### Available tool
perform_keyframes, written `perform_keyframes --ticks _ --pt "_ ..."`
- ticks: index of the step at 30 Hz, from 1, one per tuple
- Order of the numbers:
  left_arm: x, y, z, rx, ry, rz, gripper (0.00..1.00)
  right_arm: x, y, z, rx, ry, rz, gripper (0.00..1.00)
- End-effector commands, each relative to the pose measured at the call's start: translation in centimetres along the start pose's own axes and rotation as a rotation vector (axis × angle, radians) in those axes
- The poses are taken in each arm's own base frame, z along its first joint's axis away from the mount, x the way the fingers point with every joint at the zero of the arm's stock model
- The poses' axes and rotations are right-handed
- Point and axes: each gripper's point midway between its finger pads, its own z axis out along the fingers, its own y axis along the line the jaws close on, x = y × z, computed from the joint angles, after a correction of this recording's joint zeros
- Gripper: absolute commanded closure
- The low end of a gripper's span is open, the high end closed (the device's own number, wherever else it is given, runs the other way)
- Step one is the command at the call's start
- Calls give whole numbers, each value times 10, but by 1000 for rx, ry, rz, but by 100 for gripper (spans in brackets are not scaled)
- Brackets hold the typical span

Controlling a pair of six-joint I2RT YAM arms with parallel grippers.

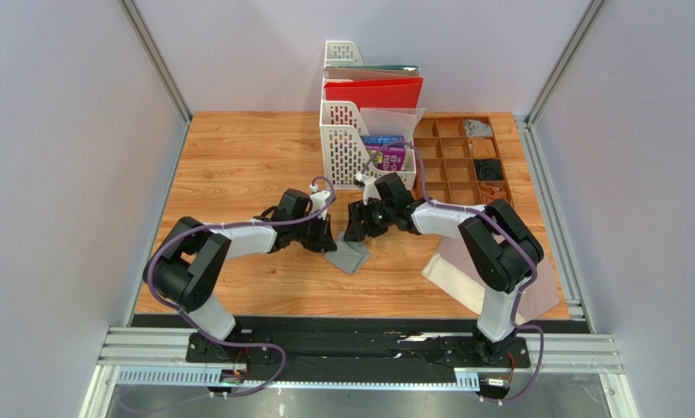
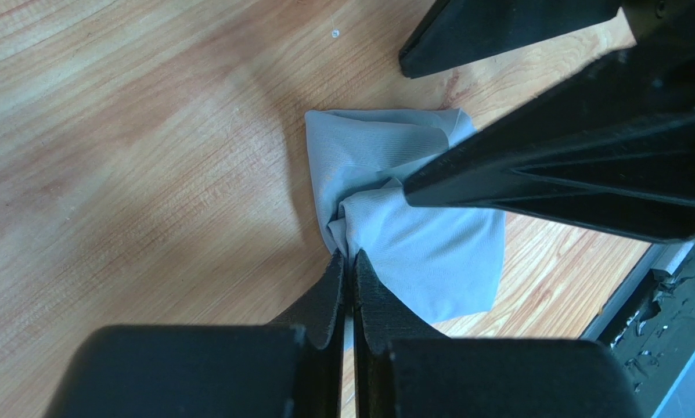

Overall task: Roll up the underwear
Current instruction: Roll the underwear at the center of the board.

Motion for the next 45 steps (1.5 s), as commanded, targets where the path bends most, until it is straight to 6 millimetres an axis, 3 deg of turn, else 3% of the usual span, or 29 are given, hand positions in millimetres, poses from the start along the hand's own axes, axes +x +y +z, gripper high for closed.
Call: perform_keyframes --ticks 1,6,16,28,35,45 --pt "-5 -6 -4 22 -2 45 100 -8 -8 8 13 -3 -28 39" --pt "-5 -5 -5 15 -3 49 100 -1 -17 13 35 22 6 45" --pt "-9 -4 -6 -7 -6 32 100 15 -24 14 57 72 72 71" --pt "-10 -4 -5 -12 4 16 100 3 -1 14 -50 44 116 99" --pt "-9 -1 -4 -35 31 -7 100 -25 25 -10 -114 -68 105 100" --pt "-8 -1 -1 -30 49 -22 100 -25 38 -13 -179 -83 133 100"
